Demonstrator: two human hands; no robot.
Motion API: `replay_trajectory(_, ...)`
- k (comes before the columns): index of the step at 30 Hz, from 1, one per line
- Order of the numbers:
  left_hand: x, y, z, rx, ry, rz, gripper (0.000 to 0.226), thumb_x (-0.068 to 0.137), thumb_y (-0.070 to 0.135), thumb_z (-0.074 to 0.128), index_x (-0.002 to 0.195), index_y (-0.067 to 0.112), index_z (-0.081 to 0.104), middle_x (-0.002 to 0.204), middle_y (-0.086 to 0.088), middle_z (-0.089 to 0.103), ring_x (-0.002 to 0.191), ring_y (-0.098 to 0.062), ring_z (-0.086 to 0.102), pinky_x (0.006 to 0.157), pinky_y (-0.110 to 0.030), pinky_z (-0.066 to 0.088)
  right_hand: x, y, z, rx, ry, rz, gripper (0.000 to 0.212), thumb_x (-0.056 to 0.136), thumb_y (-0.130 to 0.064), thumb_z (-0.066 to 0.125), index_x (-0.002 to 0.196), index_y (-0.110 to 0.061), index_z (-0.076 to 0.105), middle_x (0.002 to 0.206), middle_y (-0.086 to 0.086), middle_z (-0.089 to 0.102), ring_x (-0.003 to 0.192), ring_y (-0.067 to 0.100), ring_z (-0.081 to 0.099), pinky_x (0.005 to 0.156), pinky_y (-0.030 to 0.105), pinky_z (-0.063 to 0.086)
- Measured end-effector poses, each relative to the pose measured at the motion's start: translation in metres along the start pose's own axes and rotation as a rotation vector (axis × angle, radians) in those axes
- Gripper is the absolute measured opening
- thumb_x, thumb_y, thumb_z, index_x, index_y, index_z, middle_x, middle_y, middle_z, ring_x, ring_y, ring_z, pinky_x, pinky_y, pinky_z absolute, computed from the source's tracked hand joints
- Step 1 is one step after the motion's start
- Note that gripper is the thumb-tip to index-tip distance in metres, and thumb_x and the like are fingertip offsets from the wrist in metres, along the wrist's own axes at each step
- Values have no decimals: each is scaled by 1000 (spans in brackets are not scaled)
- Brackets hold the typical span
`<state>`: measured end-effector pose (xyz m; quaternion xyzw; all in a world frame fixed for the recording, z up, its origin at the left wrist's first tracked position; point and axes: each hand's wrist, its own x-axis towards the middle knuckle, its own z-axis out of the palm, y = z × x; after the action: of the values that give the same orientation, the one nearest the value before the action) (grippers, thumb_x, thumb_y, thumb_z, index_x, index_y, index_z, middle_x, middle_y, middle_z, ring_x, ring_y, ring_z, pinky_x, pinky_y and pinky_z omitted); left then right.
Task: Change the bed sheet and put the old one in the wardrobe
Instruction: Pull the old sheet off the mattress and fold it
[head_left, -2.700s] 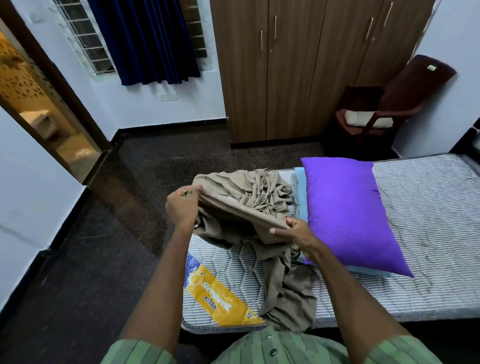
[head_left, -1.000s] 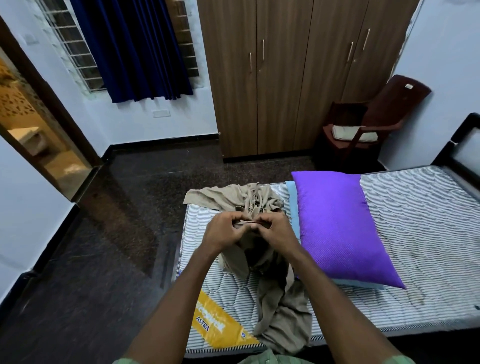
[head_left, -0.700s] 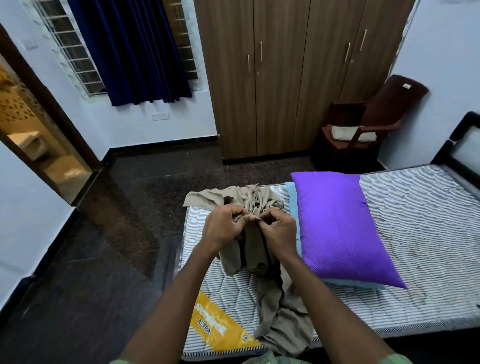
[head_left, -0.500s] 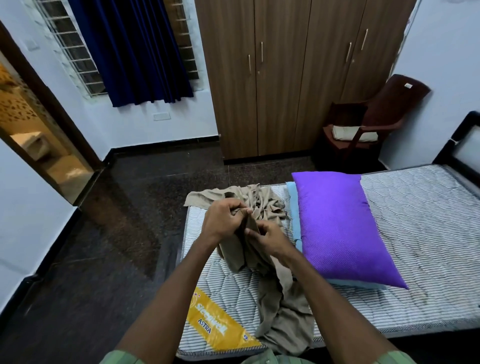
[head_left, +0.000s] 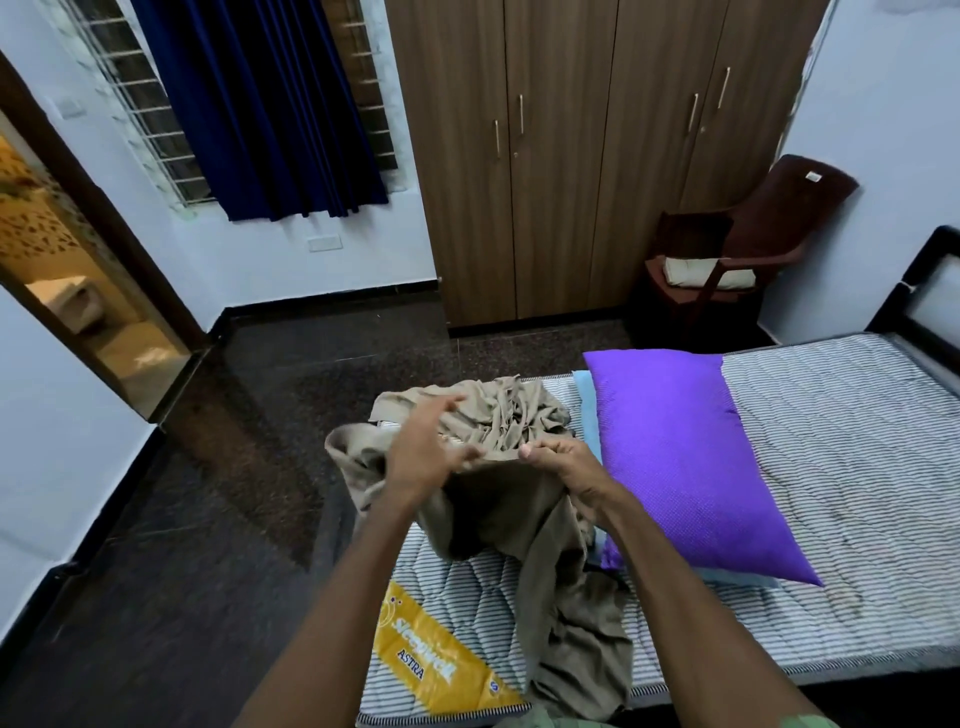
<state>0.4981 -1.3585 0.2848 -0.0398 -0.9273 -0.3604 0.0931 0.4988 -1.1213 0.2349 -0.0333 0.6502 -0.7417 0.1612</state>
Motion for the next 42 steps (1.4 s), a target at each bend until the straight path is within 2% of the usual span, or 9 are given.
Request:
replay_trajectory(5, -7, 20, 23, -412, -349, 158, 47, 80, 18, 89, 124, 14, 71, 113, 3, 75, 107, -3, 68, 88, -19, 50, 7, -20, 23, -211, -88, -203, 12, 94, 0, 68, 99, -3, 79, 102, 10, 79, 97, 14, 72, 88, 23, 54)
replay_trajectory(10, 5, 5, 21, -119, -384, 113, 23, 87, 43, 80, 94, 21, 77, 73, 0, 69, 65, -3, 52, 62, -34, 45, 9, -18, 24, -178, 31, -249, 11, 89, -21, 77, 93, -11, 75, 80, 14, 67, 74, 22, 55, 68, 32, 44)
replay_trajectory(13, 4, 10, 17, -156, -361, 98, 21, 87, 34, 82, 73, 22, 71, 59, 18, 56, 57, 4, 44, 56, -21, 33, 13, -15, 25, -282, 66, -290, 7, 86, -21, 79, 86, -20, 72, 75, 2, 65, 69, 17, 50, 63, 30, 41)
replay_trajectory(19, 5, 7, 18, -196, -262, 101, 20, 88, 31, 80, 72, 31, 69, 67, 14, 63, 64, 6, 50, 60, -20, 39, 11, -10, 20, -353, 184, -341, 11, 83, -21, 83, 84, -11, 79, 88, 4, 77, 86, 19, 73, 84, 42, 58)
replay_trajectory(24, 10, 8, 9, -180, -272, 90, 16, 92, 28, 75, 78, 35, 76, 79, 10, 76, 74, 3, 63, 71, -27, 49, 9, -11, 26, -89, 26, -189, 11, 90, -14, 80, 90, -5, 74, 84, 2, 73, 80, 10, 65, 72, 21, 53)
replay_trajectory(28, 25, -13, -20, -68, 140, -62, 17, 95, 24, 66, 93, 28, 82, 87, 6, 78, 83, -11, 71, 73, -30, 53, -5, 1, 14, -31, -159, 52, 13, 85, -16, 83, 84, -14, 70, 82, 0, 67, 76, 11, 61, 67, 19, 50)
replay_trajectory(33, 22, -40, -50, -102, 638, -556, 20, 96, 38, 67, 102, 22, 78, 103, -6, 74, 96, -25, 68, 77, -29, 44, -4, 10, -26, -144, 133, 15, 54, 48, -41, 100, 80, -9, 70, 86, 9, 69, 80, 22, 59, 70, 31, 46)
replay_trajectory(39, -5, -1, 15, -59, -47, 87, 59, 81, 31, 85, 134, 38, 60, 132, 16, 59, 118, -1, 54, 95, -11, 42, 5, -16, -9, -221, -34, -33, 21, 77, -11, 86, 94, -7, 76, 89, 6, 72, 86, 15, 65, 82, 35, 49)
replay_trajectory(42, -5, 15, 42, -153, -337, 176, 51, 84, 30, 84, 132, 28, 67, 126, 11, 70, 115, -3, 62, 98, -23, 51, 7, -18, 12, -292, -113, -119, 25, 80, 12, 73, 100, -3, 77, 98, 5, 76, 92, 7, 68, 88, 24, 53)
